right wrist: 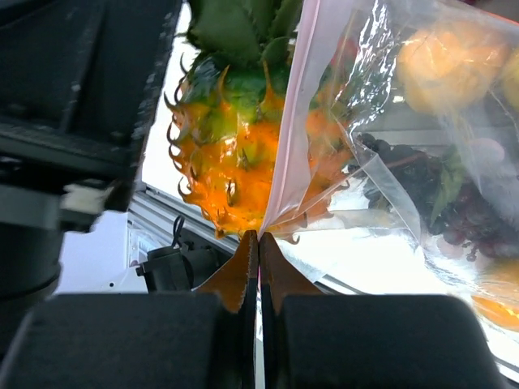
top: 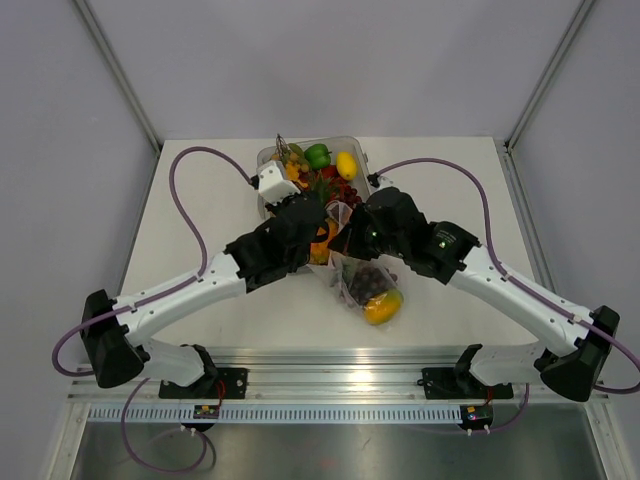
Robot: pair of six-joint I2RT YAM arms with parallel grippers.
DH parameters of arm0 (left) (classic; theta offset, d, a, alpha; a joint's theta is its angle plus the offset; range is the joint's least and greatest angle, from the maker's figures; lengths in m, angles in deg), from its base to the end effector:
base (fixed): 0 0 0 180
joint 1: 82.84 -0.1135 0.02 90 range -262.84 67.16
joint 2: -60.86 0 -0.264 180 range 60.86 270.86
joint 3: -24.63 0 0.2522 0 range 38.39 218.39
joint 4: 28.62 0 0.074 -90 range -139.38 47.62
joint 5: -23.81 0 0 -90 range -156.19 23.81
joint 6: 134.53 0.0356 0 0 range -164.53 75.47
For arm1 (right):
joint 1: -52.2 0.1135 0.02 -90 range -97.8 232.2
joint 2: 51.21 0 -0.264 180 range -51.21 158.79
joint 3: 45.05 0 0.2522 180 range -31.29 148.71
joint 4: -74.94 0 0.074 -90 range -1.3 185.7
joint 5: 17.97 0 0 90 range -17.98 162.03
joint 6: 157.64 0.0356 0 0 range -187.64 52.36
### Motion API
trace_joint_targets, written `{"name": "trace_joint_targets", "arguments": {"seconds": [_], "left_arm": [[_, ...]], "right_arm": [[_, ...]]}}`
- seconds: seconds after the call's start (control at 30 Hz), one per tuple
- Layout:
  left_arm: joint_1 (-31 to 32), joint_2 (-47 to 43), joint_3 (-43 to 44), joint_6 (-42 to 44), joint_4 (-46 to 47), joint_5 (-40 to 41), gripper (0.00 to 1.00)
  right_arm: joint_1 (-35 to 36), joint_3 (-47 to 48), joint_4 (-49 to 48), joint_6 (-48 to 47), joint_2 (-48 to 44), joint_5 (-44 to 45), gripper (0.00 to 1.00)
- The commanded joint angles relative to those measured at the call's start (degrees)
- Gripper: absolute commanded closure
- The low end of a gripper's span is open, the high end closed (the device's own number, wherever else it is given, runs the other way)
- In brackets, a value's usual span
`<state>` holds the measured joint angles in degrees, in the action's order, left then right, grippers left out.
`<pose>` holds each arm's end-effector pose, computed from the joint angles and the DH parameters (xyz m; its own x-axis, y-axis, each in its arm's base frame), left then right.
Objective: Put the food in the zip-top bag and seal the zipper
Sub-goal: Place the fake fruit in the zipper food storage bag.
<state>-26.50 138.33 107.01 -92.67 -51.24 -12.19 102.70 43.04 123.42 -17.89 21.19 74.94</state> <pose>0.1927 -0.2374 0.3639 -0.1587 -0.5514 -0.8190 -0.0841 0.8340 -0.5453 0.1764 0.2111 0.3740 -0.7900 0.2400 -0.5642 -0.2175 0.7507 0.6239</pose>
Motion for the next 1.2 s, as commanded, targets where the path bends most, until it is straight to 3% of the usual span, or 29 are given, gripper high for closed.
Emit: {"name": "trace_joint_targets", "arguments": {"seconds": [0.0, 0.17, 0.27, 0.4, 0.77, 0.97, 1.17], "left_arm": [[-1.1, -4.9, 2.2, -9.8, -4.3, 1.2, 1.0], [-1.2, -13.2, -7.8, -10.9, 1.2, 0.7, 1.0], [-1.7, -17.9, -15.9, -5.2, 14.5, -2.0, 1.0], [-2.3, -18.6, -17.6, -3.6, 19.3, -4.9, 1.0], [-2.3, -18.5, -20.2, -7.8, 17.6, -8.7, 1.0], [-2.3, -19.3, -22.1, -11.3, 14.4, -11.5, 1.0], [-2.2, -19.1, -20.0, -9.5, 11.9, -10.8, 1.0]], "right_arm": [[0.7, 1.2, -4.7, 0.8, 0.5, -1.2, 1.0], [0.6, 0.9, -5.3, 0.8, 0.3, -0.5, 1.0], [0.6, -0.1, -6.5, 1.1, -0.3, 0.2, 1.0], [0.6, -2.5, -9.9, 2.4, -1.7, 1.0, 1.0], [0.6, -4.1, -15.3, 3.7, -2.2, 3.1, 1.0], [0.5, -2.0, -16.1, 2.5, 0.8, 4.5, 1.0], [0.5, 2.1, -15.7, 0.2, 2.4, 6.0, 1.0]]}}
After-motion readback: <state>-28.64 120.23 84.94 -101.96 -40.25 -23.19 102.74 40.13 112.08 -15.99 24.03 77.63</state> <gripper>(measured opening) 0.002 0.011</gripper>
